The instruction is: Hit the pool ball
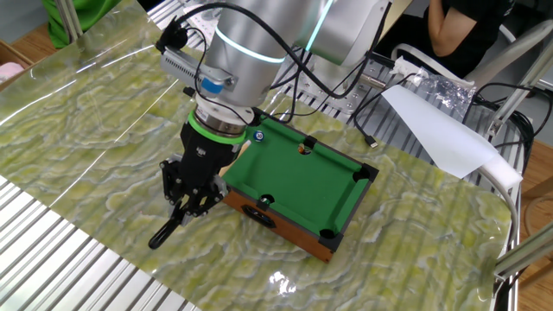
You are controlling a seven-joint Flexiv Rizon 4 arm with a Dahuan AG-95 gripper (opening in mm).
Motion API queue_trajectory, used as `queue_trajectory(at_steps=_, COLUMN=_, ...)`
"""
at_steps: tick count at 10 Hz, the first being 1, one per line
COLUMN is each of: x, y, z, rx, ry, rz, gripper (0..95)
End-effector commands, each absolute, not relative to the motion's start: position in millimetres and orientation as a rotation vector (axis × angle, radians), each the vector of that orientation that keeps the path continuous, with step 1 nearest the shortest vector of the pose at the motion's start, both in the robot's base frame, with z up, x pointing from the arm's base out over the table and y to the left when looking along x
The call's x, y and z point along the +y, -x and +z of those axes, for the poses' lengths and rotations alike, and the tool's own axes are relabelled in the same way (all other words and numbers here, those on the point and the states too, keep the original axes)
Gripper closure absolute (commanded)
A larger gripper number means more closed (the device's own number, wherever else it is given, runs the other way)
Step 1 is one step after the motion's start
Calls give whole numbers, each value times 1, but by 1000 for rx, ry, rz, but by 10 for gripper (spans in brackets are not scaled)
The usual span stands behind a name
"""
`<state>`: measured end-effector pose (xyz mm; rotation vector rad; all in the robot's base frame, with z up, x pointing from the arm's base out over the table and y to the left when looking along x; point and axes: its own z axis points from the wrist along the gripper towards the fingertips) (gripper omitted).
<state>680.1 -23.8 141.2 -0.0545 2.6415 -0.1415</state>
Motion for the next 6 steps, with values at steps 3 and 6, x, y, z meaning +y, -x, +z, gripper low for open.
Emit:
queue_trajectory(at_steps=3, x=-22, y=-675, z=138, rx=2639, ry=47, rz=-137, gripper=950)
queue_trajectory(at_steps=6, x=-19, y=-670, z=135, rx=2637, ry=40, rz=-135, gripper=950)
